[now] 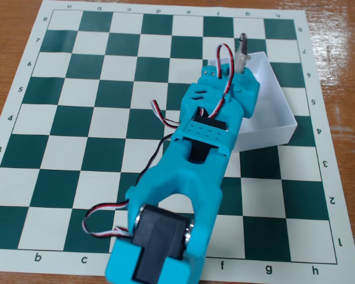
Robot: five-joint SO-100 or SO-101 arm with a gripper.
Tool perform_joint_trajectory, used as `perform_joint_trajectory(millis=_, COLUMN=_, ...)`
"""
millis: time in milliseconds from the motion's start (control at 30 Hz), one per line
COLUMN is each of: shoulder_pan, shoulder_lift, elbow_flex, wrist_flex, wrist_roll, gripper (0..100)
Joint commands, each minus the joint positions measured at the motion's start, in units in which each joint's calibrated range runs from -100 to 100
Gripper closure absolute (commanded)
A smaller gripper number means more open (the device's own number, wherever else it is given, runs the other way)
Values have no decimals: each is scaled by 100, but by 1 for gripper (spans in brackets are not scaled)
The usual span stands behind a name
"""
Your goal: Grab the toy horse and put it in the box.
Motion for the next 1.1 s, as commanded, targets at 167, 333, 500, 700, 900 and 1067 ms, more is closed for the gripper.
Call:
perform_joint_trajectory(millis=167, shoulder_pan=412, shoulder_lift=756, elbow_flex=-245, wrist_flex=-117, wrist_roll=-17, gripper=100)
perform_joint_trajectory(millis=333, shoulder_pan=455, shoulder_lift=1039, elbow_flex=-418, wrist_flex=-76, wrist_roll=-32, gripper=83)
perform_joint_trajectory(millis=500, shoulder_pan=462, shoulder_lift=1145, elbow_flex=-554, wrist_flex=74, wrist_roll=-37, gripper=66)
perform_joint_trajectory(millis=700, shoulder_pan=298, shoulder_lift=340, elbow_flex=-545, wrist_flex=846, wrist_roll=-442, gripper=65)
perform_joint_trajectory(millis=900, shoulder_pan=-402, shoulder_lift=-2218, elbow_flex=757, wrist_flex=2607, wrist_roll=-711, gripper=65)
perform_joint_trajectory(millis=1067, shoulder_pan=-1081, shoulder_lift=-4979, elbow_flex=3114, wrist_flex=3047, wrist_roll=-730, gripper=65)
